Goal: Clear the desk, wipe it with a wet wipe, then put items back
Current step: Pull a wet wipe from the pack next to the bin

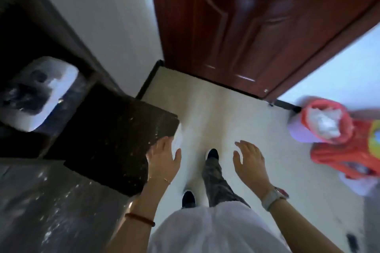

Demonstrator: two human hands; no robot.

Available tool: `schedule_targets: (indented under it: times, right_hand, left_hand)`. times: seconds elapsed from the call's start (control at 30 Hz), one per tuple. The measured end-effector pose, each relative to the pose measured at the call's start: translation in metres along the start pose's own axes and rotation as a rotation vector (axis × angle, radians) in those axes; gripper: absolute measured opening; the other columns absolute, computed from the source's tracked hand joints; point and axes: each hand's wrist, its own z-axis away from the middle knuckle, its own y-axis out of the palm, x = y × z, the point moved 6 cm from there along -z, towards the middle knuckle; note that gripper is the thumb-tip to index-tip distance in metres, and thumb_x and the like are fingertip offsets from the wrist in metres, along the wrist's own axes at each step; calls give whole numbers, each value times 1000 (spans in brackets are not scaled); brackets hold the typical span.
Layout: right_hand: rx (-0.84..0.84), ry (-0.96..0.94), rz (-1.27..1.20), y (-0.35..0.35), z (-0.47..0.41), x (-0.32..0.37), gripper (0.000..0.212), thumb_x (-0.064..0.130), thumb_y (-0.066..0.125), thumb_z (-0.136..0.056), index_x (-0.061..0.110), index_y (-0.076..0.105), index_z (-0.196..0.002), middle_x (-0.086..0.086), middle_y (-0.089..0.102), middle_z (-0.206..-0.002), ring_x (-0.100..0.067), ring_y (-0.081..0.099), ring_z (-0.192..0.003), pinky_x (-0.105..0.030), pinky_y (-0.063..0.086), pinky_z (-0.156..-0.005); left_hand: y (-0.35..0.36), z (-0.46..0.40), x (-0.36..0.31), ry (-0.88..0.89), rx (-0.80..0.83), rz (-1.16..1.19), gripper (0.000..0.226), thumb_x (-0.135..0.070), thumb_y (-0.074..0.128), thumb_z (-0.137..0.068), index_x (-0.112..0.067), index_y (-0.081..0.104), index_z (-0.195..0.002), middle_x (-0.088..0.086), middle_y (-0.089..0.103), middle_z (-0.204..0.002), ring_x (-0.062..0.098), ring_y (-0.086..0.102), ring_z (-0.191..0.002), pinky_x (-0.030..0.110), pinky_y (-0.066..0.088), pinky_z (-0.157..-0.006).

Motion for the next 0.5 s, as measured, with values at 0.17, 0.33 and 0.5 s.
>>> schedule_targets:
  times: [0.17,0.33,0.5]
  right_hand:
    - [-190,361,-122,-52,51,-102,46,31,35,-85,4,60,-113,-15,64,-112,-37,55,-109,-49,42,-95]
    - [-318,616,-185,-91,78,-190,32,14,49,-90,7,56,-121,-13,59,-122,-33,48,-118,-45,34,-101]
    - [-401,783,-257,-132,93,-295,33,16,49,-91,10,54,-122,-10,55,-124,-27,42,-122,-38,31,-102]
  left_hand:
    - [46,-8,-112,321,182,-34,44,-28,48,-89,-10,45,-129,9,44,-138,26,39,-127,41,32,-103]
    - [93,-24,-233,556,236,-114,43,-25,49,-89,-9,45,-129,11,45,-136,27,41,-124,40,32,-102]
    - [170,-8,-376,770,308,-203,42,-26,50,-89,-11,46,-128,9,49,-131,26,43,-121,39,34,-98]
